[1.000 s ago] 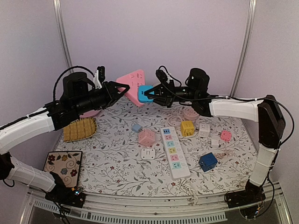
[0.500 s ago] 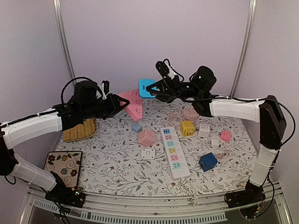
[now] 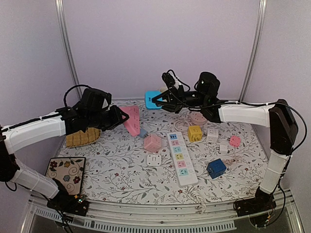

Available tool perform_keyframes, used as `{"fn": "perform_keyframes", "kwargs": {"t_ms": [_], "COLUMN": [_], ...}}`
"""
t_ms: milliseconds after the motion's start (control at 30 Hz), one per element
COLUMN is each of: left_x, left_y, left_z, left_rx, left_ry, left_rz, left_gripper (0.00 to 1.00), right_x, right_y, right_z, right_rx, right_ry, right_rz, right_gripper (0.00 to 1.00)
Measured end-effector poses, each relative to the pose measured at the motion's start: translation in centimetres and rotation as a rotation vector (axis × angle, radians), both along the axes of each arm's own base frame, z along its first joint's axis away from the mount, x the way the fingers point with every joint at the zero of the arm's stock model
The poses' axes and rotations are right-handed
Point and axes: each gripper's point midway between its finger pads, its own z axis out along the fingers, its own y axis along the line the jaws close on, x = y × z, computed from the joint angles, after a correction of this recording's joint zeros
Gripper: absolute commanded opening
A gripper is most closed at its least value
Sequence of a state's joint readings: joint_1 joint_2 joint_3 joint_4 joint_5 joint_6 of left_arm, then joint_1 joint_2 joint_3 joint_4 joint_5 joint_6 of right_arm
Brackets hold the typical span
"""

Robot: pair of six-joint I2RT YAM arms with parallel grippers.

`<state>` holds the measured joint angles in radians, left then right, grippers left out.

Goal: Pull the plug off the socket

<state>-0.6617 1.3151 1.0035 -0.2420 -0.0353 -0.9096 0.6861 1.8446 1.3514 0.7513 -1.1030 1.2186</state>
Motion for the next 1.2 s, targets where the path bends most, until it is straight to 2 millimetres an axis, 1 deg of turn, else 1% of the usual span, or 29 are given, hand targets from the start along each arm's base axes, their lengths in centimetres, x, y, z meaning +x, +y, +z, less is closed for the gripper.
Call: {"fn": "perform_keyframes", "kwargs": {"t_ms": [200, 300, 400, 467, 533, 700, 867, 967, 1000, 1200], "left_x": [-0.5, -0.9, -1.3, -1.5, -1.6, -1.9, -1.8, -1.5, -1.4, -0.8], "left_y": [1.4, 1.8, 2.4, 2.8, 3.1, 3.5, 3.9, 4.3, 4.5, 5.2], "left_z": [-3.7, -5.8, -8.2, -9.3, -10.2, -12.3, -13.4, -14.1, -14.1, -14.2], "left_rx": [0.103, 0.145, 0.197, 0.226, 0.248, 0.295, 0.316, 0.326, 0.325, 0.321], "left_ry": [0.094, 0.143, 0.199, 0.229, 0.251, 0.307, 0.335, 0.349, 0.348, 0.351], "left_rz": [0.038, 0.048, 0.060, 0.071, 0.078, 0.087, 0.095, 0.104, 0.108, 0.127], "left_gripper": [0.00, 0.00, 0.00, 0.00, 0.00, 0.00, 0.00, 0.01, 0.03, 0.24], "right_x": [2.3, 3.2, 3.5, 3.5, 3.1, 0.9, -1.4, -2.7, -3.0, -4.6], "right_y": [0.7, 0.6, 0.5, 0.7, 1.4, 3.7, 5.4, 5.9, 6.1, 7.0], "right_z": [-4.8, -6.5, -8.3, -9.7, -11.1, -15.5, -20.2, -22.2, -22.8, -25.6], "right_rx": [-0.185, -0.273, -0.360, -0.424, -0.484, -0.628, -0.761, -0.817, -0.834, -0.903], "right_ry": [0.006, -0.031, -0.071, -0.098, -0.130, -0.200, -0.259, -0.283, -0.293, -0.328], "right_rz": [-0.121, -0.178, -0.218, -0.233, -0.233, -0.184, -0.114, -0.074, -0.065, -0.008], "right_gripper": [0.04, 0.04, 0.04, 0.04, 0.04, 0.05, 0.06, 0.07, 0.07, 0.10]}}
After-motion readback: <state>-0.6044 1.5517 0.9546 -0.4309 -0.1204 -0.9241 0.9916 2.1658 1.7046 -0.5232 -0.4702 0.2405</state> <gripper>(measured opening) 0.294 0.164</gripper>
